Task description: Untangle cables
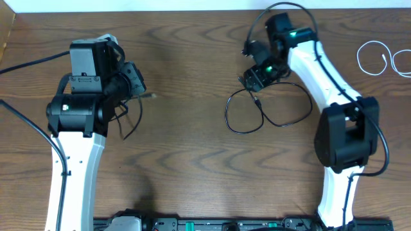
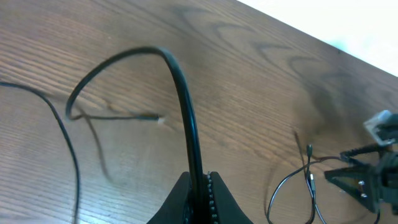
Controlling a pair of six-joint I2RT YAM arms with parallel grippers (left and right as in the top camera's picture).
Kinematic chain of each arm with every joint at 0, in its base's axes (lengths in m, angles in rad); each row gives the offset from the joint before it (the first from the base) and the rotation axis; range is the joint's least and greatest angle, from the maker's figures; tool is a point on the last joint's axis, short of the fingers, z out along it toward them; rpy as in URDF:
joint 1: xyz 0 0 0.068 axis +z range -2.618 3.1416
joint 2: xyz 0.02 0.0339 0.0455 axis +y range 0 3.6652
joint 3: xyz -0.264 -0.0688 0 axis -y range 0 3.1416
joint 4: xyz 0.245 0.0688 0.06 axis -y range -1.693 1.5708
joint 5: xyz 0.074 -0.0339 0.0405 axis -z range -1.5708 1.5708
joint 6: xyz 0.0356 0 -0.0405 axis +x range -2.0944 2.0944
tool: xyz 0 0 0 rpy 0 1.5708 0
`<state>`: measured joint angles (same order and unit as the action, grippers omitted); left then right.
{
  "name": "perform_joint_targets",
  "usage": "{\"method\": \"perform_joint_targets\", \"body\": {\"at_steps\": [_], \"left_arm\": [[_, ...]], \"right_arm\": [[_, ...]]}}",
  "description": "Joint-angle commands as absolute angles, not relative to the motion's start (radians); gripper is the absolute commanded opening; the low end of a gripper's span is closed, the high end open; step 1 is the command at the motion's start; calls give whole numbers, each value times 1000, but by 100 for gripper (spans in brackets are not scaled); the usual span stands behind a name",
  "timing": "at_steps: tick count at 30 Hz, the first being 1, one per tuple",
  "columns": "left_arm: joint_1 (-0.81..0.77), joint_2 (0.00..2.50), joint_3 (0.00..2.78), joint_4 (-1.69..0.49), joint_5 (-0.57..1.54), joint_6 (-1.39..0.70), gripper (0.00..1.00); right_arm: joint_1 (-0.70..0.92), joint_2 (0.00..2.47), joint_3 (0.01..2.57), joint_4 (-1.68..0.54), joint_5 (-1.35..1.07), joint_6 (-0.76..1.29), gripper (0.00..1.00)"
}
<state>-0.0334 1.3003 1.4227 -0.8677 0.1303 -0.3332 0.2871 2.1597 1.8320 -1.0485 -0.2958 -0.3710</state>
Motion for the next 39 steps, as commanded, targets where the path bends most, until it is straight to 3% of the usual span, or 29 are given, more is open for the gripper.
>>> {"method": "perform_joint_targets", "body": {"at_steps": [1, 16, 18, 24, 32, 39], "left_arm": [[-29, 1320, 1444, -871, 149, -337, 7], [-29, 1348, 1444, -875, 149, -339, 8], [-29, 1348, 1444, -875, 149, -339, 8], [-29, 1348, 1444, -875, 149, -339, 8], [-29, 1349, 1444, -875, 149, -339, 8], [-29, 1349, 1444, -875, 149, -339, 8]], "right_arm": [[320, 2199, 1829, -1037, -196, -501, 73], [350, 2322, 1829, -953, -215, -517, 62], [350, 2338, 1829, -953, -215, -517, 52], [350, 2349, 1831, -953, -212, -453, 2], [328, 2248, 1896, -977, -161, -268, 1], [241, 2014, 2016, -984, -76, -72, 1]]}}
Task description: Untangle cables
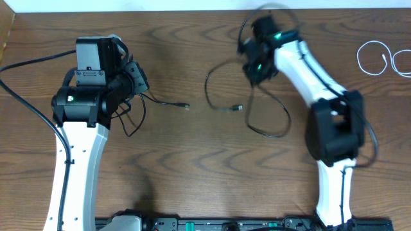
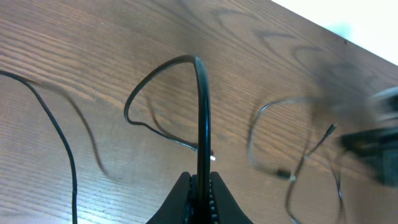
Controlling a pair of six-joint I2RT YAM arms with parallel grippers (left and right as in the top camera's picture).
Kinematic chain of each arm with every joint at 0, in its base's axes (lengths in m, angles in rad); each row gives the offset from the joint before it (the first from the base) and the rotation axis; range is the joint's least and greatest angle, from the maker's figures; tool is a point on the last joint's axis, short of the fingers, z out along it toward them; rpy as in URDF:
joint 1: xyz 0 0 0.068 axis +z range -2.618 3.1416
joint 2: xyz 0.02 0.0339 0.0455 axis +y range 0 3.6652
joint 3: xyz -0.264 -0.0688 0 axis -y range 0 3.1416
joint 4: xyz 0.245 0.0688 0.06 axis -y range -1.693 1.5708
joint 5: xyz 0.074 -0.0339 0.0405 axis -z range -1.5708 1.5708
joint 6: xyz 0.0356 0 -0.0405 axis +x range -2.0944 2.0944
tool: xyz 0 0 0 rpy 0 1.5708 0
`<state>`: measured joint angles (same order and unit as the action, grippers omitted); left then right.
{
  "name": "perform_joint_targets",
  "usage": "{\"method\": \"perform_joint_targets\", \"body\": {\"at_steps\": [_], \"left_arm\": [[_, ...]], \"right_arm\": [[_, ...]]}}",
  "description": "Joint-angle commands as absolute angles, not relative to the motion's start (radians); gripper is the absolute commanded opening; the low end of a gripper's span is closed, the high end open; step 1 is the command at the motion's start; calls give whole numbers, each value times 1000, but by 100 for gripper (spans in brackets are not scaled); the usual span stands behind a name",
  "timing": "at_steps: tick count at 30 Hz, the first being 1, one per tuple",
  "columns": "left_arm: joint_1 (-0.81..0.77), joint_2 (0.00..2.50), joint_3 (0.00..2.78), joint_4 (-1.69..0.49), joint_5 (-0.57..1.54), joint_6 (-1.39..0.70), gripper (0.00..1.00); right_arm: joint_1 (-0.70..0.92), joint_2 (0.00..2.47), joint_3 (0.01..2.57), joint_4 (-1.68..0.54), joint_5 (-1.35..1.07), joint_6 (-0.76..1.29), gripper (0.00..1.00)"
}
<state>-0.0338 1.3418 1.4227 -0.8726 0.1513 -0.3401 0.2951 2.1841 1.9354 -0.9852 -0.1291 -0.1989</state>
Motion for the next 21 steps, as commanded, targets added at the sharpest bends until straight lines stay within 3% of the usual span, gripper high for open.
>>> {"method": "perform_joint_targets", "body": {"at_steps": [1, 9, 21], "left_arm": [[-29, 1349, 1444, -875, 149, -339, 8], [-29, 1349, 1442, -875, 146, -338, 8], [-29, 1358, 1426, -875, 146, -336, 8]], "right_arm": [[222, 1980, 2027, -981, -77, -59, 1], [-15, 1721, 2068, -971, -76, 46, 1], [-495, 1546, 2068, -871, -75, 230, 1]]}}
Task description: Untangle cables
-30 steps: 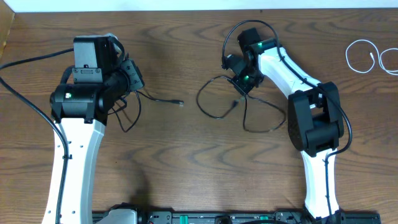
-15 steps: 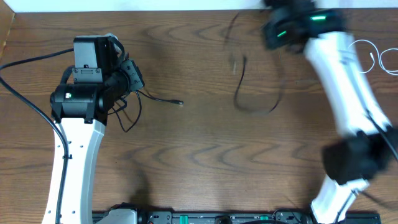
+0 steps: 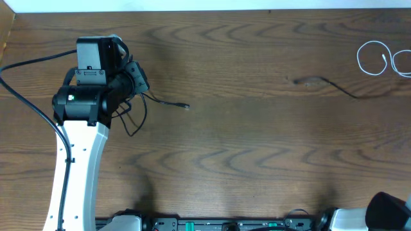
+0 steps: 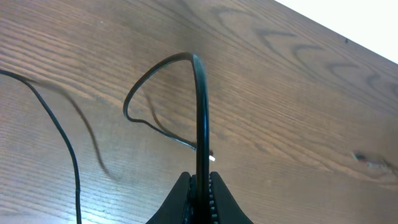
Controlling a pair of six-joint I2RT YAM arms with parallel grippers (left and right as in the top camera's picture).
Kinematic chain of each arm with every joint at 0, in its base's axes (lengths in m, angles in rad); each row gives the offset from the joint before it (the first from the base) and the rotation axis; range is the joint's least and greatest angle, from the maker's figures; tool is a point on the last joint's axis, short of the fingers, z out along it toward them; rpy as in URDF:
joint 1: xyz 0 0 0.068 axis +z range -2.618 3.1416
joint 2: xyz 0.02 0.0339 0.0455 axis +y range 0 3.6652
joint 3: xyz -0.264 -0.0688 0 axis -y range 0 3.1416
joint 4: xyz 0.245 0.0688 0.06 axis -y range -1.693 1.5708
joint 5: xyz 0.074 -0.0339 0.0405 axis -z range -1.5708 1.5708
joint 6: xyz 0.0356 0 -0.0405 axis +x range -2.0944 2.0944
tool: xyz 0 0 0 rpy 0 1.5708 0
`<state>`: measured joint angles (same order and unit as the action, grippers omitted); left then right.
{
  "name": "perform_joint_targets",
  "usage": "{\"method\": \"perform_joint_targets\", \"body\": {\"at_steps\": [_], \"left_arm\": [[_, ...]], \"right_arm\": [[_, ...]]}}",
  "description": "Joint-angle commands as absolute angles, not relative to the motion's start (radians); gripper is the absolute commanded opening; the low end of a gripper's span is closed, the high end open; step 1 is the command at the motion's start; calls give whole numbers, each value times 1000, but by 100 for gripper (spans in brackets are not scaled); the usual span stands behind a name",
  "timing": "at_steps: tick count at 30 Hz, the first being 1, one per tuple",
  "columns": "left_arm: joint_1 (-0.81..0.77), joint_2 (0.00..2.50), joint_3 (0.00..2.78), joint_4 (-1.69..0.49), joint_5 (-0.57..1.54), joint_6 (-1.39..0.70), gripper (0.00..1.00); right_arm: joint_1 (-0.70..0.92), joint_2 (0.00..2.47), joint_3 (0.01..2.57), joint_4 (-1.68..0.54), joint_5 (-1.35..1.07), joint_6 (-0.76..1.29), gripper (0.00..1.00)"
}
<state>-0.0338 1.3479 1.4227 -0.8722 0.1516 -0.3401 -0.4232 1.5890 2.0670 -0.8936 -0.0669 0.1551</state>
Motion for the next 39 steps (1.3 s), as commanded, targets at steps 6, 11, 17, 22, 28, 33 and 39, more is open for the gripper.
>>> {"method": "perform_joint_targets", "body": {"at_steps": [6, 11, 17, 22, 28, 33, 39], "left_arm": [[-29, 1374, 1426, -875, 146, -335, 8], [-29, 1391, 1426, -875, 146, -335, 8], [-29, 1425, 1426, -874, 146, -335, 8], [-29, 1446, 1426, -874, 146, -335, 8], [-29, 1453, 1426, -874, 146, -335, 8], [-29, 1453, 1426, -874, 146, -335, 8], [-30, 1453, 1426, -874, 150, -335, 8]], "right_arm": [[-666, 1562, 2067, -778, -74, 303, 1], [-759, 1628, 2067, -630, -117, 329, 1], [-791, 1717, 2067, -654, -75, 329, 1], [-788, 1838, 2066, -744, -33, 329, 1], [-772, 1966, 2066, -907, -38, 328, 7], [-773, 2015, 2066, -992, -38, 317, 35], [-786, 2001, 2067, -994, -182, 316, 96]]}}
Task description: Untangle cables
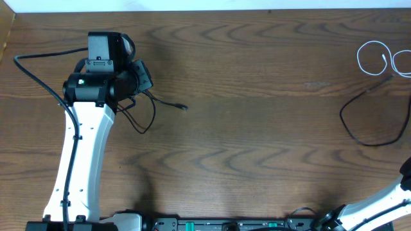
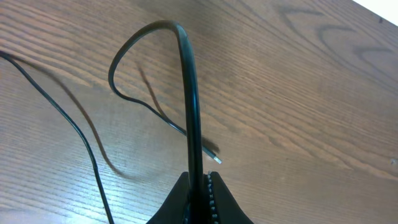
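Observation:
My left gripper (image 1: 141,82) is at the far left of the table, shut on a thin black cable (image 1: 168,102). In the left wrist view that cable (image 2: 189,106) rises from between the fingers (image 2: 214,199), arches over and runs down to its plug end (image 2: 214,160) on the wood. A second black cable (image 1: 359,131) lies loose in an open loop at the right edge, well apart from the first. Only a white link of the right arm (image 1: 379,200) shows at the bottom right; its gripper is out of view.
White cable coils (image 1: 374,58) lie at the far right corner, just above the loose black cable. The left arm's own black lead (image 1: 38,83) trails off the left side. The wooden table (image 1: 257,160) runs to a pale far edge.
The second black cable, a blur in the upper right before, now lies still in a loop at the right edge. My left gripper has shifted slightly away and right, still holding its cable.
First my right gripper held a black cable at the upper middle while my left held another at the left. Then the right had moved left with it. Later the right arm was off the table. Now both cables lie far apart.

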Controlling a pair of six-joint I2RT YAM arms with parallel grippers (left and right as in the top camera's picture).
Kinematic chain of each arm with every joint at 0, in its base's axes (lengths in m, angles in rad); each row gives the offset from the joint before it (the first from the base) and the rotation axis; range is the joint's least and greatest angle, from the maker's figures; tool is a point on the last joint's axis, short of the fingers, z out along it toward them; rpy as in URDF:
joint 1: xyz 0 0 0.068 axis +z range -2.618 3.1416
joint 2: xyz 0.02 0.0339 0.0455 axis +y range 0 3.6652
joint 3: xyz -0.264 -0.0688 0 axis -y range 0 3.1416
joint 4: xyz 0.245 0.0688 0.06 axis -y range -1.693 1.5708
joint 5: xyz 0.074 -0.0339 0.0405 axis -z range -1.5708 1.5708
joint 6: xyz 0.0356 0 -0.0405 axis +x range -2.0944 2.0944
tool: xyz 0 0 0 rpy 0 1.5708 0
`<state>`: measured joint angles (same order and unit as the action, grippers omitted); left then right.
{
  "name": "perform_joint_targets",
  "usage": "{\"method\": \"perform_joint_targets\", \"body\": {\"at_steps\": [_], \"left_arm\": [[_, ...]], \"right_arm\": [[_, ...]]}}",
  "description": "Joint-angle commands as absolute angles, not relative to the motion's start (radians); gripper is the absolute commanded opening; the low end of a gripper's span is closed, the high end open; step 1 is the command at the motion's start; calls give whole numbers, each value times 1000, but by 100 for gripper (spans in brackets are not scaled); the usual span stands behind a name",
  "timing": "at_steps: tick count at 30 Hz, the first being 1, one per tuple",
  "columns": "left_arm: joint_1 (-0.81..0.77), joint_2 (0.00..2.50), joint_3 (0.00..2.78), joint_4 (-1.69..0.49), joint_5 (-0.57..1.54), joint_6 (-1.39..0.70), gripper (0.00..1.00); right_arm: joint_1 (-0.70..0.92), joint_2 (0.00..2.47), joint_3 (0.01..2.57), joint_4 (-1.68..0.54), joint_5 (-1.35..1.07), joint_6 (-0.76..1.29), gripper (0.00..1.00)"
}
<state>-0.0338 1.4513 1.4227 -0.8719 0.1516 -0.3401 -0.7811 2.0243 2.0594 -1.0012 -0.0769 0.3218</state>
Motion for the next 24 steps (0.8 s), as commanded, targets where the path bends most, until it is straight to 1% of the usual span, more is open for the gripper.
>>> {"method": "perform_joint_targets", "body": {"at_steps": [1, 5, 9, 12, 15, 17, 20, 24], "left_arm": [[-30, 1453, 1426, -874, 155, -334, 8], [-30, 1453, 1426, -855, 290, -273, 8], [-46, 1453, 1426, -802, 518, -206, 8], [-88, 1453, 1426, -727, 726, -123, 8], [-141, 1453, 1426, -627, 823, -121, 8], [-176, 1453, 1426, -543, 826, -163, 8], [-205, 1453, 1426, -419, 783, -286, 8], [-216, 1453, 1426, -315, 564, -547, 7]], "right_arm": [[-787, 1998, 2067, -985, -263, 303, 99], [-771, 1988, 2067, -974, -654, 171, 99], [-694, 1988, 2067, -1034, -955, -27, 99], [-617, 1988, 2067, -1099, -1055, -137, 99], [-523, 1988, 2067, -1147, -1112, -216, 99], [-463, 1988, 2067, -1159, -1134, -223, 99], [-359, 1988, 2067, -1171, -1140, -223, 99], [-200, 1988, 2067, -1164, -1137, -222, 99]]}}
